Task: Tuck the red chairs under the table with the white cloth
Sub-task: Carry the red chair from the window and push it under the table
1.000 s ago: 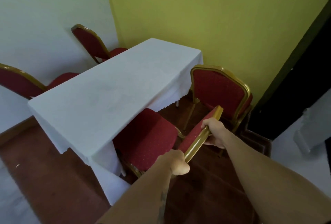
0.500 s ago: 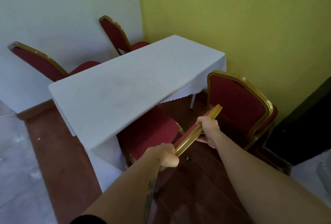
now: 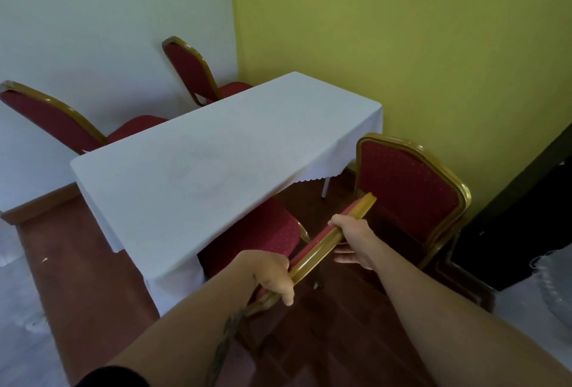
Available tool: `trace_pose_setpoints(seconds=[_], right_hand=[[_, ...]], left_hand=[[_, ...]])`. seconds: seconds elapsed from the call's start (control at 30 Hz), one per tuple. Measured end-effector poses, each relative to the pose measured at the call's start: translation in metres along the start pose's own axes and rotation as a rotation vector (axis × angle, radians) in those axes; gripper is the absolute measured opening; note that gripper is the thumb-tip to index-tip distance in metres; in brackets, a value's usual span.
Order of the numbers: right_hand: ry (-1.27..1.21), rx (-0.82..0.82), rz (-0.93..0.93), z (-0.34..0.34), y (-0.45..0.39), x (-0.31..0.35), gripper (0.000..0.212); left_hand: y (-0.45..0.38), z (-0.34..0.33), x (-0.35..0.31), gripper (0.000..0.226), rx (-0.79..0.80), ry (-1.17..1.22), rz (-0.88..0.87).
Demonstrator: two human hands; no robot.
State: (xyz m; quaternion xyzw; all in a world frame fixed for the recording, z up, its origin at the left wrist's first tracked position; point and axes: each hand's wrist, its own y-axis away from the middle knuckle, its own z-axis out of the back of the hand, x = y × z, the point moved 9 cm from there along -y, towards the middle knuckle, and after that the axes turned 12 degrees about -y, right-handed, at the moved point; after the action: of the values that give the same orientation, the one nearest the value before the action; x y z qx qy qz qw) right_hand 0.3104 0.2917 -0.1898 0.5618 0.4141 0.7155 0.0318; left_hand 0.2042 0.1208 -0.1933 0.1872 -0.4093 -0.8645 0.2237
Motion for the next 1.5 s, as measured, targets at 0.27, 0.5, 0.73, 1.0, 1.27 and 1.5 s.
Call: trace_pose_setpoints(seconds=[0.27, 0.5, 0.73, 1.0, 1.27, 1.5], right_hand=[[0.125, -0.091, 0.187, 0.085, 0.002, 0.066, 0.103], [0.642, -0.397, 0.438, 0.189, 0.005, 0.150, 0.085], [0.911, -0.351, 0.413, 0.249, -0.054, 0.178, 0.086], [0.903, -0.050, 0.249, 0.295, -0.129, 0.151, 0.080], [0.832, -0.060, 0.314, 0.318, -0.165, 0.126, 0.056], [0.879, -0.043, 0.315, 0.322, -0.169, 0.123, 0.062]], left_hand=[[0.000, 0.123, -0.045, 0.075, -0.269, 0.015, -0.184], [-0.012, 0.221, -0.150, 0.051, -0.565, -0.050, -0.394], [-0.074, 0.281, -0.265, 0.047, -0.724, -0.115, -0.445], [-0.147, 0.299, -0.352, 0.075, -0.692, -0.461, -0.278], [-0.193, 0.301, -0.368, 0.032, -0.670, -0.786, -0.072], [-0.204, 0.296, -0.376, 0.029, -0.713, -0.854, -0.036]])
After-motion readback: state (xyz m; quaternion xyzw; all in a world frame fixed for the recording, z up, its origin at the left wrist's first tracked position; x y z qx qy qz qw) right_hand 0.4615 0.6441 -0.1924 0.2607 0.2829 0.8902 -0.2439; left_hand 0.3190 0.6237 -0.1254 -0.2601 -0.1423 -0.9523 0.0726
